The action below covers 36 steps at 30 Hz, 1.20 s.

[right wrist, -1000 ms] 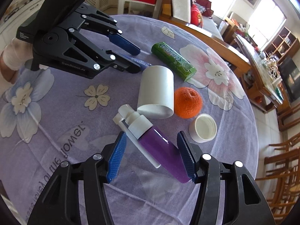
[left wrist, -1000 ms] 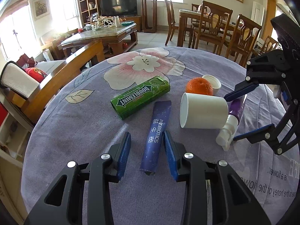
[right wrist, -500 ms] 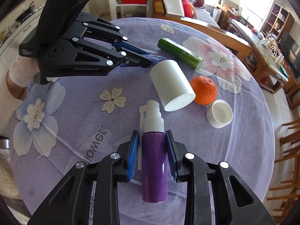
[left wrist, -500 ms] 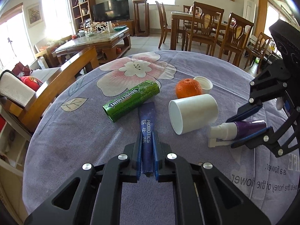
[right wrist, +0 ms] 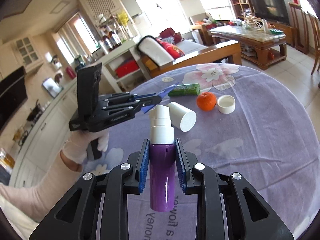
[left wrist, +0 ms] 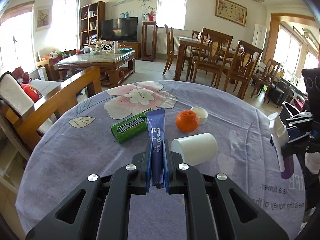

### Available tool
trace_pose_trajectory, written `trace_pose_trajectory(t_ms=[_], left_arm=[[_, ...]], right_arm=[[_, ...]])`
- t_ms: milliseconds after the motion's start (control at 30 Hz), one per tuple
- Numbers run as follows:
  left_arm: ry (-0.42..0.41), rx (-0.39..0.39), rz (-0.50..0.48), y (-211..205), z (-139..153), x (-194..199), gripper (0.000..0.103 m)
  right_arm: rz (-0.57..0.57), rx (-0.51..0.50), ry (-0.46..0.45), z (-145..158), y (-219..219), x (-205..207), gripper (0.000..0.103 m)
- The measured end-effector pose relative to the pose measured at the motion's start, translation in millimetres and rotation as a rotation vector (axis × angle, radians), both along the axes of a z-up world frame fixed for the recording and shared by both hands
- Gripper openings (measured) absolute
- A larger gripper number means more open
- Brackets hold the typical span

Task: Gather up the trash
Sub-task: 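Grasp the blue probiotic stick with the left tool while the right tool grasps the purple spray bottle, then carry the stick and spray bottle to the black bin and release both inside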

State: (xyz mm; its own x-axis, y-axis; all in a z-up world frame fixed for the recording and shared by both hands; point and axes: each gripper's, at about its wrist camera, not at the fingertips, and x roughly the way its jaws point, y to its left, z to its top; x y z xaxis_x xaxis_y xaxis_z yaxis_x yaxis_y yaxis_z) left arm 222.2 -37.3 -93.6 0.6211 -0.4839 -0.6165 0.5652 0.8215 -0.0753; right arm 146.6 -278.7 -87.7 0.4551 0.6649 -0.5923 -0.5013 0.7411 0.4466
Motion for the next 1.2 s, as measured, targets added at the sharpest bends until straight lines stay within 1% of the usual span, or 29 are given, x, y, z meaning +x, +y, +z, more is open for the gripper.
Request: trace_pose_trajectory(t_ms=[167, 233, 400, 533, 733, 900, 1033, 1200], left_arm=[[-0.074, -0.049, -0.047, -17.5, 22.8, -39.8, 0.011], [-0.1, -0.059, -0.077, -29.4, 33.4, -57.0, 0.011], [-0.143, -0.053, -0.175, -73.0, 54.5, -92.2, 0.011], [-0.164, -0.045, -0.25, -113.4, 62.3, -114.1, 0.011], [-0.178, -0.035, -0.364, -180.6, 64.9, -136.1, 0.011], [-0.184, -0.043, -0.466, -238.8, 61.4, -157.6, 0.011], [-0.177, -0.062, -0.553, -285.3, 60.0, -170.7, 0.011], [-0.162, -0.075, -0.656, -338.7, 54.2, -189.9, 0.011]], right_arm=[[-0.105, 0.116, -0.017, 5.1, -34.8, -25.8, 0.026], [-0.144, 0.138, -0.027, 7.2, -48.0, -35.1, 0.026], [-0.231, 0.181, -0.061, 15.1, -84.3, -62.8, 0.026], [-0.305, 0.189, -0.099, 22.7, -116.7, -90.7, 0.026], [-0.449, 0.112, -0.176, 37.7, -167.5, -138.6, 0.026], [-0.572, 0.085, -0.222, 44.4, -219.3, -182.8, 0.026], [-0.693, 0.093, -0.242, 42.6, -270.3, -220.0, 0.026], [-0.838, 0.102, -0.248, 30.8, -332.9, -266.1, 0.026]])
